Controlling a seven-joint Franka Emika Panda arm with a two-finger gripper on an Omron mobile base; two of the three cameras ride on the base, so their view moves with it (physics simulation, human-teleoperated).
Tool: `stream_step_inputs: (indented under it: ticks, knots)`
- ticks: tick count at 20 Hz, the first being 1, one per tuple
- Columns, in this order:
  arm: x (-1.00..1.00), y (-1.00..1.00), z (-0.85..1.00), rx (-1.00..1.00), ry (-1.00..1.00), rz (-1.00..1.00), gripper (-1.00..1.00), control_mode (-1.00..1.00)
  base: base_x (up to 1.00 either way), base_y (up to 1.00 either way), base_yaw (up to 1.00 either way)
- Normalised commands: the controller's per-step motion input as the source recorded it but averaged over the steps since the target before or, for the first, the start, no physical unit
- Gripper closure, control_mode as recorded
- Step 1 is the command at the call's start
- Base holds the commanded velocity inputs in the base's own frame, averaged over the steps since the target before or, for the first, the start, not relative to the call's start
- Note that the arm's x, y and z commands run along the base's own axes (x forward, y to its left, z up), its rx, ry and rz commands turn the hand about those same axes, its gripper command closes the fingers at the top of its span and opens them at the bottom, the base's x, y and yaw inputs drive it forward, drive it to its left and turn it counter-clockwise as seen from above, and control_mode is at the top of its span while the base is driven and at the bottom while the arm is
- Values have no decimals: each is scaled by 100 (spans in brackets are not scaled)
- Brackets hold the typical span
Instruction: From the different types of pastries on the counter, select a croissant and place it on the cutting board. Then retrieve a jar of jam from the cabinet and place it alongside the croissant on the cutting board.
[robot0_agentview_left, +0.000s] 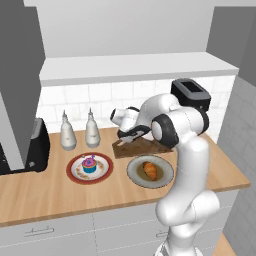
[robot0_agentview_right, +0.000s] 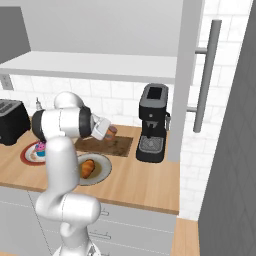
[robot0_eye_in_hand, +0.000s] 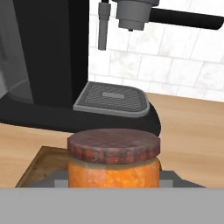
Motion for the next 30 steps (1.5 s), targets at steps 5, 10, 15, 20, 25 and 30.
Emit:
stream_step_inputs:
  ticks: [5,10,15,20,25,30]
  knots:
    - [0,10,-77,-8,-24,-4,100,-100,0,0,0]
    - [0,0,-74,-11,-26,-7,100,-100,0,0,0]
    - [0,0,-71,-4,-27,-22,100,-100,0,0,0]
    - [0,1,-79,-1,-26,-23,100,-100,0,0,0]
    - [-8,0,-91,-1,-26,-22,100,-100,0,0,0]
    - [-53,0,-92,-1,-26,-14,-100,-100,0,0,0]
